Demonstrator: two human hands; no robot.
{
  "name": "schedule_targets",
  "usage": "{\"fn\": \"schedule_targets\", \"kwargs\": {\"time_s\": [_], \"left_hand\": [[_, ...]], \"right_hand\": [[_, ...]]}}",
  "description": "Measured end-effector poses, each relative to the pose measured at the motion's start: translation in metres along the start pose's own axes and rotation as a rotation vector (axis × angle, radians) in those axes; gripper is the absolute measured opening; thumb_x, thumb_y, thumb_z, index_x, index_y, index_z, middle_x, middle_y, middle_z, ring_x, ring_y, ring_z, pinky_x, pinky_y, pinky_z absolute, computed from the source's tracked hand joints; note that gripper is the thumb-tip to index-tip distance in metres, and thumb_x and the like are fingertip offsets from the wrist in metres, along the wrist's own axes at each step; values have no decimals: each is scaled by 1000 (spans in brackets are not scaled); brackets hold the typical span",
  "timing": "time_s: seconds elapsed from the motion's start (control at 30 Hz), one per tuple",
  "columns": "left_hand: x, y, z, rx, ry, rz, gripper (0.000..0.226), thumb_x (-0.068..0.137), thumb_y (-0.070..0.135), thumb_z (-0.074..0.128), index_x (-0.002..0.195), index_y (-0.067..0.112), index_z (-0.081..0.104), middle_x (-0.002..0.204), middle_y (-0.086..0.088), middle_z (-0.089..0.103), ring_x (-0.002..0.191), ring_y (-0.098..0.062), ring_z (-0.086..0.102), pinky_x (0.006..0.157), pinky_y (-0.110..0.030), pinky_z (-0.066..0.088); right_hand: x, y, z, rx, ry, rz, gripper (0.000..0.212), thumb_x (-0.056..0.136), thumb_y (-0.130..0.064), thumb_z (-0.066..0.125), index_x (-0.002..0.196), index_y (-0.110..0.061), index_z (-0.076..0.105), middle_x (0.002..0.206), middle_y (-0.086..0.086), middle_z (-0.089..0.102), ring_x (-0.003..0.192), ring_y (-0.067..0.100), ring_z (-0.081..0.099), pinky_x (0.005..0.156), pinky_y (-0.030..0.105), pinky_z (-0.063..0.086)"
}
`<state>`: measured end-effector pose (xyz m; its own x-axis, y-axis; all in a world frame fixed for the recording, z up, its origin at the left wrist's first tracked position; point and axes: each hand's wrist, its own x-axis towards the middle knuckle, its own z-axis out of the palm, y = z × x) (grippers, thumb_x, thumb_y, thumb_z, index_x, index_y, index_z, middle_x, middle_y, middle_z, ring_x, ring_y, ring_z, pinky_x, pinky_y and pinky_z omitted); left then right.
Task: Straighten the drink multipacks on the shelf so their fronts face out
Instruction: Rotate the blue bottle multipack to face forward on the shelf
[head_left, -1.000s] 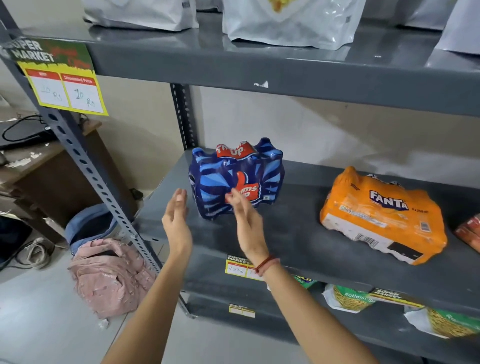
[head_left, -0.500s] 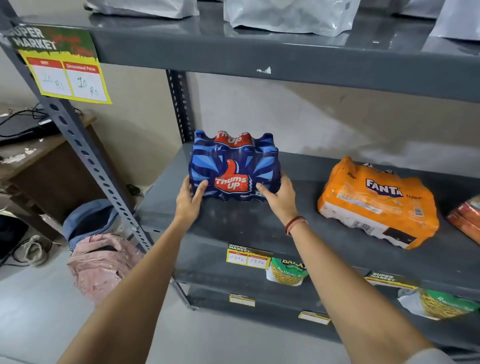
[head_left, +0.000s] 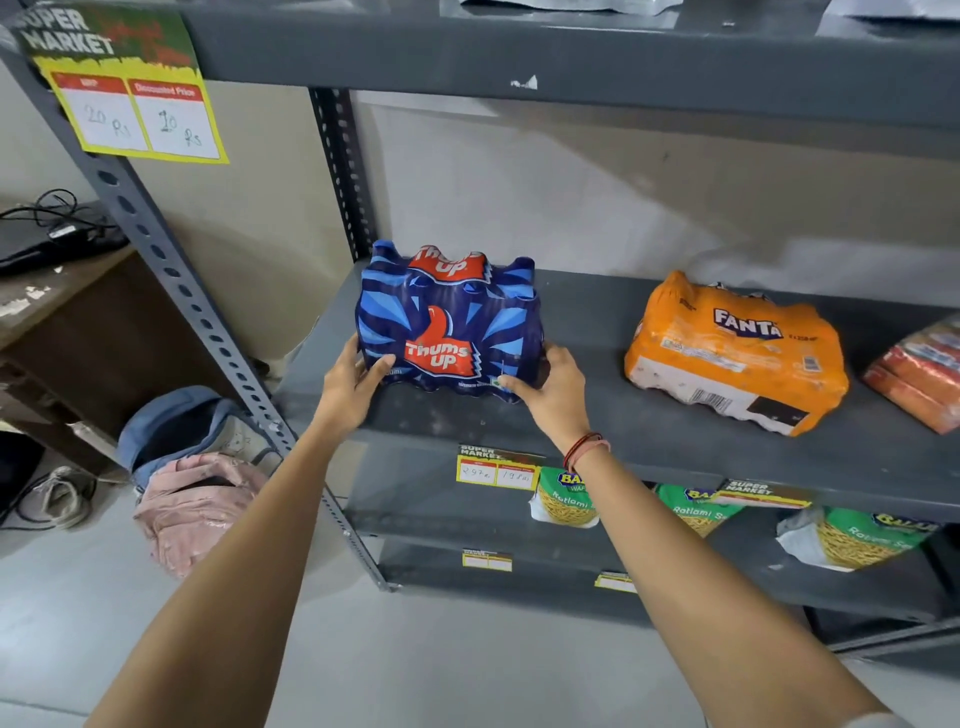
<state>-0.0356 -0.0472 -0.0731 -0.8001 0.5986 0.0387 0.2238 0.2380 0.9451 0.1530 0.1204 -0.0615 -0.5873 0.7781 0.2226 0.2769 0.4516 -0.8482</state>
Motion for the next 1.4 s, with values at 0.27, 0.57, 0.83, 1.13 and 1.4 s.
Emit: {"fn": "schedule_targets", "kwargs": {"time_s": [0.27, 0.57, 0.83, 1.13, 1.4], "left_hand": [[-31, -10, -25, 62, -13, 68, 54, 92, 35, 54, 140, 17, 37, 128, 10, 52, 111, -7, 55, 89, -16, 42], [-48, -10, -33, 70, -11, 57, 54, 93, 35, 52, 141, 18, 34, 137, -1, 51, 107, -8, 55, 92, -28, 44], [-46, -10, -38, 106, -19, 63, 53, 93, 33, 53, 141, 18, 34, 135, 5, 49, 110, -9, 52, 92, -29, 43], [-45, -7, -35, 103, 12, 37, 55, 92, 32, 54, 141, 18, 35, 141, 1, 47, 118, -15, 50, 99, -35, 41], [-121, -1, 63, 57, 586, -15, 42, 93, 26, 54, 129, 7, 44, 124, -16, 48, 93, -15, 55, 82, -22, 41]], "right_hand": [[-36, -8, 7, -9, 23, -67, 58, 71, -33, 79, 116, -6, 55, 112, 15, 63, 101, 27, 62, 83, 35, 54], [-48, -16, 8, -19, 11, -67, 56, 71, -32, 78, 115, -5, 56, 112, 15, 64, 101, 27, 62, 80, 27, 48], [-51, -18, 10, 0, 5, -68, 54, 72, -30, 78, 114, -4, 55, 112, 16, 63, 102, 27, 61, 83, 33, 52], [-49, -14, 6, 25, -32, -95, 50, 72, -31, 77, 109, -6, 55, 108, 14, 61, 97, 27, 60, 81, 42, 55], [-49, 0, -31, 74, -44, -84, 62, 76, -38, 74, 123, -4, 52, 119, 14, 57, 112, 28, 54, 92, 40, 50]]}}
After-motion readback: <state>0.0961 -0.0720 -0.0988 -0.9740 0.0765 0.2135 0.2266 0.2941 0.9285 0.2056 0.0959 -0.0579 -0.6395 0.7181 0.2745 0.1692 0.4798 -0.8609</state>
